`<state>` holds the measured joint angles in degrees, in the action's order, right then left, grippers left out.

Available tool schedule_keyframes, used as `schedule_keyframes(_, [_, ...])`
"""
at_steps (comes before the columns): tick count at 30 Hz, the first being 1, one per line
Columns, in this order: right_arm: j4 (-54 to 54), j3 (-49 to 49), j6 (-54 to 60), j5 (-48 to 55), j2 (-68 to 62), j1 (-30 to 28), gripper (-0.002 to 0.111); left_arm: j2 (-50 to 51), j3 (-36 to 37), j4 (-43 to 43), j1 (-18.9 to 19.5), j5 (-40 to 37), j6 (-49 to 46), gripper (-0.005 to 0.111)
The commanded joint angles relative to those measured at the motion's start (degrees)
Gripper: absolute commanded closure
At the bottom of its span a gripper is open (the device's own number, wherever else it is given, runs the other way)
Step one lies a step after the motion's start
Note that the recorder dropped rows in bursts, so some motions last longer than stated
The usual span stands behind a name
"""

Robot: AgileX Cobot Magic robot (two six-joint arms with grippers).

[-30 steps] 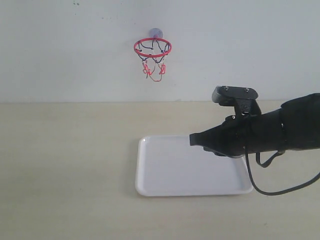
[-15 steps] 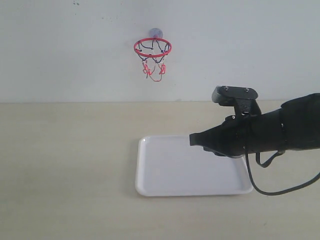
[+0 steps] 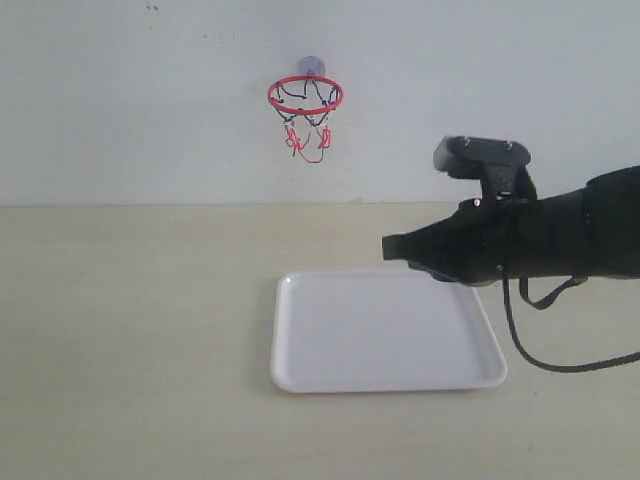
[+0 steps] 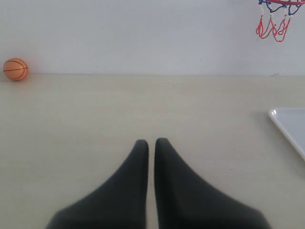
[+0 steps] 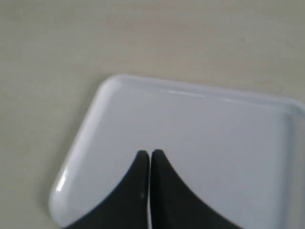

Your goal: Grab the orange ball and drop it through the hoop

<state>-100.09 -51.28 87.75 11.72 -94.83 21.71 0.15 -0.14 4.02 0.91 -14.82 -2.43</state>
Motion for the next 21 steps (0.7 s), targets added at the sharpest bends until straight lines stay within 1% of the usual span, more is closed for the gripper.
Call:
schedule_keyframes(1, [0.1, 0.1, -0.3, 0.3, 8.9, 0.1, 0.108, -0.2, 0.1, 0.5, 0.2, 0.2, -0.3, 0.103])
schedule_keyframes(7, [0.1, 0.1, 0.1, 0.3, 26.5, 0.1, 0.108, -0.2, 0.1, 0.5, 0.2, 0.2, -0.3, 0.103])
schedule_keyframes(8, [0.1, 0.1, 1.2, -0.1, 28.8, 0.1, 0.108, -0.2, 0.1, 0.5, 0.2, 0.2, -0.3, 0.103])
schedule_keyframes(10, [0.1, 1.8, 5.7, -1.9, 38.0, 0.1, 0.108, -0.2, 0.1, 0.5, 0.2, 0.2, -0.3, 0.103])
schedule_keyframes(14, [0.1, 11.7, 6.8, -4.0, 59.5, 0.0, 0.108, -0.2, 0.1, 0.5, 0.2, 0.2, -0.3, 0.103])
schedule_keyframes(17, [0.1, 19.6, 11.9, -3.9, 72.2, 0.0, 0.108, -0.2, 0.1, 0.5, 0.2, 0.2, -0.3, 0.103])
schedule_keyframes(21, [0.1, 25.4, 11.8, -3.4, 79.5, 0.0, 0.108, -0.2, 0.1, 0.5, 0.2, 0.2, -0.3, 0.103])
